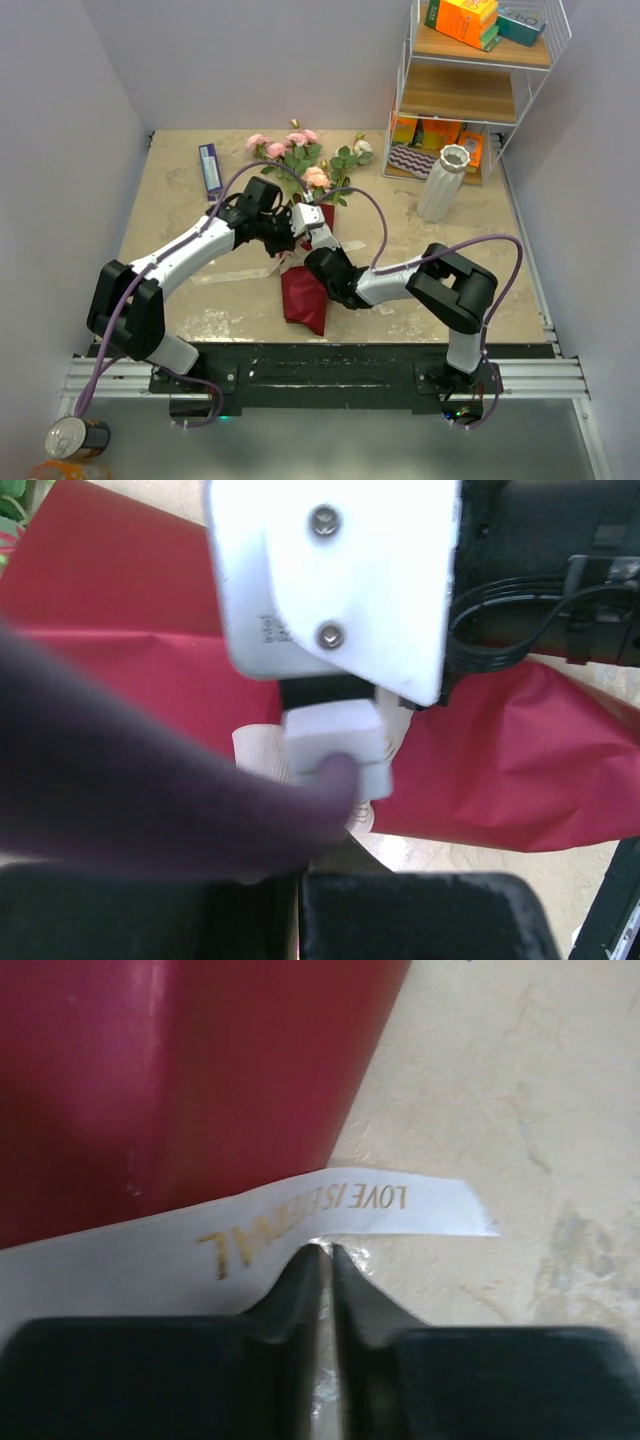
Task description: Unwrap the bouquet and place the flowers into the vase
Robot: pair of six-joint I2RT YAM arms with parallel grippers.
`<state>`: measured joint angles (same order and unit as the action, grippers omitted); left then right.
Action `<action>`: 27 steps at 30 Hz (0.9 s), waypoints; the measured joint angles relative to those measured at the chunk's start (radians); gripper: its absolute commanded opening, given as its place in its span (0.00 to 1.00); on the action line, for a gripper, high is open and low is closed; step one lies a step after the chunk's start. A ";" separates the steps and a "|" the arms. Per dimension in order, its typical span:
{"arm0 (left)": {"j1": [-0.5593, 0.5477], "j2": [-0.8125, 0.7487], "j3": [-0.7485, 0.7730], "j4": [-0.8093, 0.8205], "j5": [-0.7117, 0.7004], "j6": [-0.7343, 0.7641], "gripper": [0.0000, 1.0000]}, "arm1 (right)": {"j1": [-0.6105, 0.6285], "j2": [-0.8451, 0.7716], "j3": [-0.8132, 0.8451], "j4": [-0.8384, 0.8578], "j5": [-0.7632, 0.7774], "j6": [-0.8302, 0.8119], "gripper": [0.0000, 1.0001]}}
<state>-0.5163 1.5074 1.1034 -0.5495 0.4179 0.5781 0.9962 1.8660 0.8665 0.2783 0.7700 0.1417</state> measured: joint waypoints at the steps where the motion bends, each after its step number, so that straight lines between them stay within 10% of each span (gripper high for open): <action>1: 0.004 0.001 0.000 0.000 -0.002 0.002 0.00 | 0.000 0.002 -0.009 0.021 -0.008 -0.001 0.00; 16: 0.111 -0.071 0.000 -0.111 0.016 0.034 0.00 | -0.158 -0.247 -0.126 -0.070 -0.060 0.312 0.00; 21: 0.118 -0.179 0.000 -0.158 0.016 0.045 0.00 | -0.158 -0.371 -0.197 -0.032 -0.190 0.318 0.43; 27: 0.122 -0.212 0.000 -0.200 0.016 0.047 0.00 | -0.161 -0.494 -0.246 0.087 -0.441 0.318 0.47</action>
<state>-0.3946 1.2957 1.1034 -0.7490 0.4335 0.6254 0.8352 1.3716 0.6205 0.3649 0.3286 0.4595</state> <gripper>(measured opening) 0.015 0.464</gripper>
